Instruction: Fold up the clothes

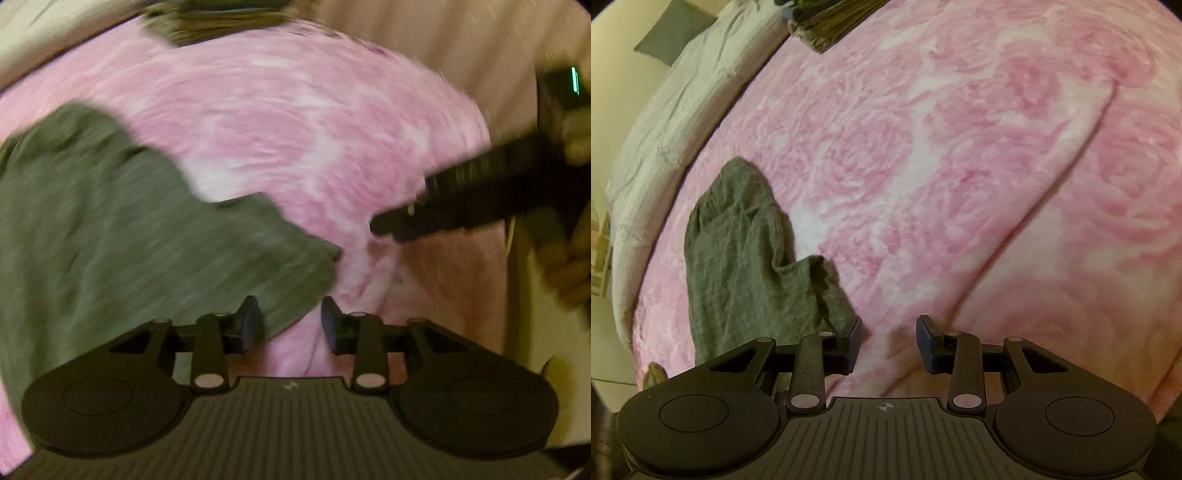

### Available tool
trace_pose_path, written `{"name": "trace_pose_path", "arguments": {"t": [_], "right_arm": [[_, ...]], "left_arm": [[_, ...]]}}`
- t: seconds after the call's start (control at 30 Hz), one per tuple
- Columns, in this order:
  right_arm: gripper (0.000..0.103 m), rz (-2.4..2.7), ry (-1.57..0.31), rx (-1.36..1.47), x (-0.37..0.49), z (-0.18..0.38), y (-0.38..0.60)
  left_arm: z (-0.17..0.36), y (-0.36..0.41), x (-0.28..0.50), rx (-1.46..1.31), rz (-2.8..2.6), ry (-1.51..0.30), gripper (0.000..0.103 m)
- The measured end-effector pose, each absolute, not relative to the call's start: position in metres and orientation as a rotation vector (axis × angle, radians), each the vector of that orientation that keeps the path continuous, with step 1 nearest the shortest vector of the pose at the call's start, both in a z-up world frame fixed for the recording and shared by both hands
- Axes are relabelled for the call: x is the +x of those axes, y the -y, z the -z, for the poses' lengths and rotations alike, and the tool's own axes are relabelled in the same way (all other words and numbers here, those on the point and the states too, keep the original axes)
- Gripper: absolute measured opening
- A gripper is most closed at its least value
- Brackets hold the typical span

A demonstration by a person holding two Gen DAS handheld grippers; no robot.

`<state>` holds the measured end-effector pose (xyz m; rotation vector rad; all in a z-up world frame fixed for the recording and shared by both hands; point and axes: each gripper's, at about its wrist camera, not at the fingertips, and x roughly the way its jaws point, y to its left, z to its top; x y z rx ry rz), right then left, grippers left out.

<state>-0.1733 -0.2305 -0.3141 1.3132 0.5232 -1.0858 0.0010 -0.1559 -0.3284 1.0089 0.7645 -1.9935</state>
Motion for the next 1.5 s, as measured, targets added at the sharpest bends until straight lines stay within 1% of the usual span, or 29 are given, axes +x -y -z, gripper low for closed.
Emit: {"name": "trace_pose_path", "arguments": {"t": [0.03, 0.1, 0.13, 0.17, 0.2, 0.23, 0.3, 0.4, 0.5, 0.6, 0.63, 0.67, 0.8, 0.9, 1.0, 1.07, 1.13, 1.2, 1.23, 1.27, 1.3, 1.33, 1.43, 1.5], "right_arm": [[0.036, 1.083, -0.525, 1.302, -0.175, 0.313, 0.231], [0.036, 1.077, -0.530, 1.279, -0.179, 0.310, 0.231], [0.036, 1.074, -0.532, 1.268, -0.181, 0.308, 0.231], [0.036, 1.071, -0.534, 1.257, -0.183, 0.307, 0.231], [0.036, 1.068, -0.536, 1.246, -0.185, 0.305, 0.231], [0.036, 1.064, -0.538, 1.234, -0.187, 0.304, 0.231], [0.036, 1.021, -0.535, 1.208, -0.182, 0.302, 0.231], [0.036, 0.956, -0.537, 1.212, -0.166, 0.309, 0.233], [0.036, 0.928, -0.549, 1.242, -0.148, 0.323, 0.236], [0.036, 0.923, -0.542, 1.281, -0.134, 0.339, 0.240], [0.031, 0.918, -0.540, 1.290, -0.130, 0.343, 0.241], [0.002, 0.914, -0.538, 1.300, -0.127, 0.347, 0.242], [0.001, 0.960, -0.499, 1.368, -0.137, 0.340, 0.231], [0.001, 0.993, -0.476, 1.489, -0.154, 0.348, 0.222], [0.001, 0.993, -0.447, 1.593, -0.163, 0.356, 0.221], [0.002, 1.000, -0.431, 1.638, -0.169, 0.353, 0.223], [0.002, 1.017, -0.418, 1.668, -0.176, 0.347, 0.223], [0.005, 1.055, -0.425, 1.632, -0.181, 0.335, 0.224], [0.015, 1.071, -0.442, 1.585, -0.180, 0.327, 0.226], [0.037, 1.087, -0.458, 1.537, -0.179, 0.319, 0.228], [0.050, 1.088, -0.471, 1.469, -0.174, 0.310, 0.230], [0.059, 1.083, -0.481, 1.394, -0.167, 0.301, 0.232], [0.059, 1.027, -0.558, 1.151, -0.128, 0.284, 0.241], [0.058, 0.991, -0.638, 0.996, -0.096, 0.282, 0.246]], "left_arm": [[0.332, 0.153, -0.011, 1.048, 2.013, -0.705, 0.038], [0.343, 0.149, -0.026, 1.124, 2.017, -0.602, 0.038], [0.344, 0.148, -0.026, 1.123, 2.023, -0.586, 0.030], [0.345, 0.147, -0.025, 1.120, 2.030, -0.571, 0.014], [0.345, 0.147, -0.024, 1.116, 2.036, -0.555, 0.008], [0.340, 0.148, -0.019, 1.072, 2.047, -0.592, 0.001], [0.328, 0.151, -0.004, 0.963, 2.059, -0.662, 0.000], [0.314, 0.166, 0.027, 0.769, 2.051, -0.858, 0.000], [0.312, 0.177, 0.050, 0.643, 1.993, -0.987, 0.000], [0.310, 0.183, 0.057, 0.581, 1.982, -1.033, 0.000], [0.309, 0.185, 0.058, 0.557, 1.982, -1.052, 0.000], [0.308, 0.185, 0.058, 0.535, 1.980, -1.071, 0.000], [0.309, 0.184, 0.050, 0.499, 2.005, -1.108, 0.000], [0.322, 0.178, 0.032, 0.552, 2.028, -1.120, 0.000], [0.353, 0.173, 0.008, 0.662, 1.979, -1.176, 0.000], [0.358, 0.166, 0.002, 0.663, 1.969, -1.196, 0.000], [0.355, 0.157, -0.002, 0.651, 1.983, -1.222, 0.005], [0.339, 0.145, 0.007, 0.629, 1.997, -1.211, 0.007], [0.331, 0.140, 0.011, 0.619, 2.004, -1.204, 0.007], [0.323, 0.134, 0.019, 0.616, 1.989, -1.175, 0.008], [0.318, 0.131, 0.032, 0.616, 1.943, -1.146, 0.008], [0.313, 0.129, 0.045, 0.615, 1.896, -1.118, 0.008], [0.305, 0.135, 0.092, 0.622, 1.720, -0.996, 0.009], [0.318, 0.144, 0.108, 0.666, 1.678, -0.960, 0.009]]}}
